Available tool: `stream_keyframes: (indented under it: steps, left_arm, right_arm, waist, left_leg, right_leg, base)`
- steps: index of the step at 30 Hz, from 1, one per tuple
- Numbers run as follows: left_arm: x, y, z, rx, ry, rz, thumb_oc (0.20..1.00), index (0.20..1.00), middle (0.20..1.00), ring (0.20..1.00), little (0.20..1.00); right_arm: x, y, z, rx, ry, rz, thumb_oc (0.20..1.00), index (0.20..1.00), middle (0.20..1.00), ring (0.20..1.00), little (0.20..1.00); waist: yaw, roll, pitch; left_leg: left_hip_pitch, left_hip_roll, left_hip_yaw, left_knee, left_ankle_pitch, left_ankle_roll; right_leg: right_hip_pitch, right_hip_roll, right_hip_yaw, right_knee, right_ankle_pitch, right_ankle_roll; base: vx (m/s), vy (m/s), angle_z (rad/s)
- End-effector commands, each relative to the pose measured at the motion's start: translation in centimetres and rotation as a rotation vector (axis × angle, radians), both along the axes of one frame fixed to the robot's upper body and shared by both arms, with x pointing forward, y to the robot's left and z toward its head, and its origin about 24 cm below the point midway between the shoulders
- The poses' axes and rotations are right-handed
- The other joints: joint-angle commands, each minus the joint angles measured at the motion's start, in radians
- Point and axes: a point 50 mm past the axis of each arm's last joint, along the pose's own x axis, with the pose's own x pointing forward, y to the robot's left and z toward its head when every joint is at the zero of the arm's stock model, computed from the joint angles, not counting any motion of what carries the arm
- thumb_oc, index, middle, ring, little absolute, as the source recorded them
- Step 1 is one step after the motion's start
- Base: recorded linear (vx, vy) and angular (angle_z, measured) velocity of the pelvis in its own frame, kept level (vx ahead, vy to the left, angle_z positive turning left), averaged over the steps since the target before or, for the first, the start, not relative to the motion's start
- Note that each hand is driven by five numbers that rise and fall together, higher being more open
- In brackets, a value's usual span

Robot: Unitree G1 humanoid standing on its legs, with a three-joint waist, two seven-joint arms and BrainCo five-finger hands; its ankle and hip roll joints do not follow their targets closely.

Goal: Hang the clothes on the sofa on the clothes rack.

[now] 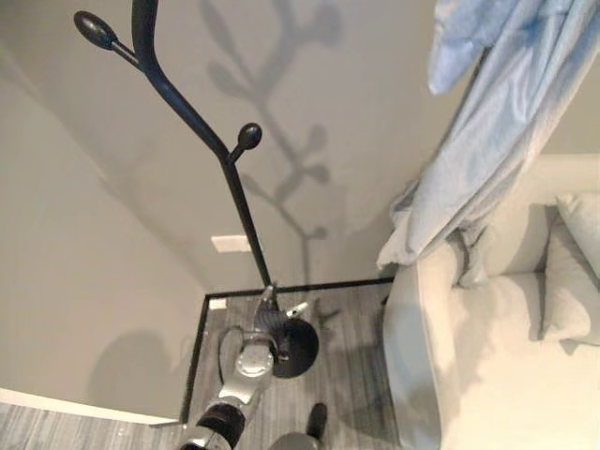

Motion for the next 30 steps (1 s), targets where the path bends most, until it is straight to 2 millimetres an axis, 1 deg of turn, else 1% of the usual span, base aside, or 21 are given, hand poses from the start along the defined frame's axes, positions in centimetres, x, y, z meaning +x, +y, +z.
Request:
stream_keyframes:
  steps: [1,6,9,10,12,13,14,15,16,17,18,19,22,24,25,26,28,30]
  left_arm:
    - [0.5,1.0,0.9,0.118,-0.092,-0.007,1.000,1.000,1.000,1.000,1.000]
    - [2.5,0.5,2.3,0.231,-0.148,-0.038,1.000,1.000,1.000,1.000,1.000]
    - [3.6,0.3,3.0,0.335,-0.174,-0.061,1.000,1.000,1.000,1.000,1.000]
    - [3.6,0.3,3.0,0.335,-0.174,-0.061,1.000,1.000,1.000,1.000,1.000]
    - [4.8,0.3,4.0,0.426,-0.205,-0.069,1.000,1.000,1.000,1.000,1.000]
    - [5.4,0.4,4.5,0.487,-0.217,-0.077,1.000,1.000,1.000,1.000,1.000]
    - [5.7,0.3,4.7,0.510,-0.222,-0.083,1.000,1.000,1.000,1.000,1.000]
    - [5.7,0.3,4.7,0.509,-0.224,-0.083,1.000,1.000,1.000,1.000,1.000]
    - [6.1,0.2,4.9,0.534,-0.210,-0.085,1.000,1.000,1.000,1.000,1.000]
    - [6.2,0.2,4.9,0.533,-0.211,-0.086,1.000,1.000,1.000,1.000,1.000]
    - [6.0,0.2,4.3,0.528,-0.174,-0.084,1.000,1.000,1.000,1.000,1.000]
    - [6.1,0.1,4.3,0.528,-0.175,-0.085,1.000,1.000,1.000,1.000,1.000]
    - [5.5,-0.8,3.0,0.478,-0.118,-0.112,1.000,1.000,1.000,1.000,1.000]
    - [5.1,-2.4,2.4,0.368,-0.082,-0.163,1.000,1.000,1.000,1.000,1.000]
    - [4.5,-4.5,1.6,0.233,-0.039,-0.235,1.000,1.000,1.000,1.000,1.000]
    - [4.5,-4.5,1.6,0.232,-0.039,-0.235,1.000,1.000,1.000,1.000,1.000]
    - [3.4,-7.3,1.0,0.088,-0.007,-0.338,1.000,1.000,1.000,1.000,1.000]
    - [2.7,-10.0,1.6,-0.105,-0.003,-0.427,1.000,1.000,1.000,1.000,1.000]
  right_arm:
    - [-1.2,1.3,2.0,0.011,-0.049,0.083,0.200,0.200,0.200,0.200,0.200]
    - [-1.0,3.2,4.0,0.020,0.003,0.069,0.200,0.200,0.200,0.200,0.200]
    - [-1.4,3.9,5.1,0.010,0.008,0.035,0.200,0.200,0.200,0.200,0.200]
    - [-1.4,3.9,5.1,0.009,0.008,0.035,0.200,0.200,0.200,0.200,0.200]
    - [-2.3,4.6,6.1,-0.008,-0.005,0.014,0.200,0.200,0.200,0.200,0.200]
    - [-3.0,5.3,6.8,-0.035,-0.019,-0.002,0.200,0.200,0.200,0.200,0.200]
    - [-3.5,5.6,7.2,-0.050,-0.029,-0.016,0.200,0.200,0.200,0.200,0.200]
    - [-3.5,5.6,7.3,-0.051,-0.030,-0.016,0.200,0.200,0.200,0.200,0.200]
    - [-4.4,5.7,8.0,-0.069,-0.047,-0.056,0.200,0.200,0.200,0.200,0.200]
    - [-4.4,5.7,8.1,-0.069,-0.047,-0.056,0.200,0.200,0.200,0.200,0.200]
    - [-4.8,5.3,8.4,-0.078,-0.051,-0.090,0.200,0.200,0.200,0.200,0.200]
    - [-4.9,5.4,8.5,-0.079,-0.051,-0.091,0.200,0.200,0.200,0.200,0.200]
    - [-5.7,5.2,9.2,-0.080,-0.059,-0.107,0.200,0.200,0.200,0.200,0.200]
    - [-5.9,5.0,9.3,-0.079,-0.056,-0.112,0.200,0.200,0.200,0.200,0.200]
    - [-6.0,4.9,9.4,-0.073,-0.052,-0.104,0.200,0.200,0.200,0.200,0.200]
    - [-6.0,4.9,9.4,-0.073,-0.052,-0.104,0.200,0.200,0.200,0.200,0.200]
    - [-5.8,4.9,9.3,-0.063,-0.047,-0.092,0.200,0.200,0.200,0.200,0.200]
    - [-5.7,4.7,9.2,-0.047,-0.039,-0.086,0.200,0.200,0.200,0.200,0.200]
  waist:
    - [-0.012,-0.037,-0.129]
    - [-0.024,-0.050,-0.155]
    - [-0.028,-0.057,-0.166]
    - [-0.028,-0.056,-0.166]
    - [-0.033,-0.067,-0.180]
    - [-0.036,-0.072,-0.186]
    - [-0.037,-0.076,-0.191]
    - [-0.036,-0.076,-0.189]
    - [-0.040,-0.086,-0.199]
    - [-0.039,-0.085,-0.198]
    - [-0.041,-0.092,-0.204]
    - [-0.041,-0.091,-0.203]
    - [-0.045,-0.101,-0.212]
    - [-0.047,-0.104,-0.217]
    - [-0.050,-0.105,-0.218]
    - [-0.050,-0.105,-0.218]
    - [-0.051,-0.105,-0.216]
    - [-0.049,-0.104,-0.212]
  left_leg:
    - [-0.103,0.103,0.000,-0.039,0.032,-0.100]
    - [-0.100,0.106,0.000,-0.039,0.032,-0.107]
    - [-0.100,0.106,-0.002,-0.039,0.032,-0.112]
    - [-0.100,0.106,-0.002,-0.039,0.032,-0.112]
    - [-0.101,0.107,-0.003,-0.039,0.030,-0.116]
    - [-0.101,0.108,-0.006,-0.039,0.028,-0.118]
    - [-0.100,0.108,-0.006,-0.039,0.027,-0.119]
    - [-0.100,0.108,-0.006,-0.039,0.027,-0.119]
    - [-0.095,0.113,-0.009,-0.039,0.024,-0.122]
    - [-0.095,0.113,-0.009,-0.039,0.024,-0.122]
    - [-0.093,0.114,-0.011,-0.039,0.024,-0.123]
    - [-0.093,0.114,-0.011,-0.039,0.024,-0.123]
    - [-0.094,0.115,-0.012,-0.039,0.023,-0.126]
    - [-0.097,0.116,-0.013,-0.039,0.024,-0.127]
    - [-0.099,0.117,-0.015,-0.039,0.023,-0.127]
    - [-0.099,0.117,-0.015,-0.039,0.023,-0.127]
    - [-0.101,0.118,-0.016,-0.039,0.022,-0.126]
    - [-0.103,0.118,-0.019,-0.039,0.023,-0.125]
  right_leg:
    - [-0.061,-0.050,0.014,-0.027,0.103,0.024]
    - [-0.052,-0.048,0.017,-0.032,0.105,0.025]
    - [-0.050,-0.048,0.015,-0.035,0.105,0.026]
    - [-0.050,-0.048,0.015,-0.035,0.105,0.026]
    - [-0.048,-0.048,0.011,-0.038,0.106,0.027]
    - [-0.047,-0.049,0.010,-0.038,0.106,0.030]
    - [-0.047,-0.049,0.008,-0.038,0.105,0.032]
    - [-0.047,-0.049,0.008,-0.038,0.105,0.032]
    - [-0.046,-0.049,0.007,-0.033,0.103,0.034]
    - [-0.046,-0.049,0.007,-0.033,0.103,0.034]
    - [-0.044,-0.049,0.006,-0.033,0.103,0.034]
    - [-0.044,-0.049,0.006,-0.034,0.103,0.034]
    - [-0.041,-0.049,0.003,-0.037,0.104,0.035]
    - [-0.040,-0.048,0.002,-0.039,0.104,0.034]
    - [-0.039,-0.046,0.004,-0.041,0.105,0.033]
    - [-0.039,-0.046,0.004,-0.041,0.105,0.033]
    - [-0.038,-0.044,0.006,-0.045,0.106,0.031]
    - [-0.039,-0.043,0.006,-0.046,0.110,0.030]
  base:
    - [0.00,0.000,0.00]
    - [0.01,-0.002,-0.02]
    - [0.00,0.000,0.00]
    - [0.00,0.000,0.00]
    - [0.00,0.000,0.00]
    - [0.00,0.000,0.00]
    - [0.00,0.000,0.00]
    - [0.00,0.000,0.00]
    - [0.00,0.000,0.00]
    - [0.00,0.000,0.00]
    - [0.00,0.000,0.00]
    - [0.00,0.000,0.00]
    - [0.00,0.000,0.00]
    - [0.00,0.000,0.00]
    - [0.00,0.000,0.00]
    - [0.00,0.000,0.00]
    - [0.00,0.000,0.00]
    - [0.00,0.000,0.00]
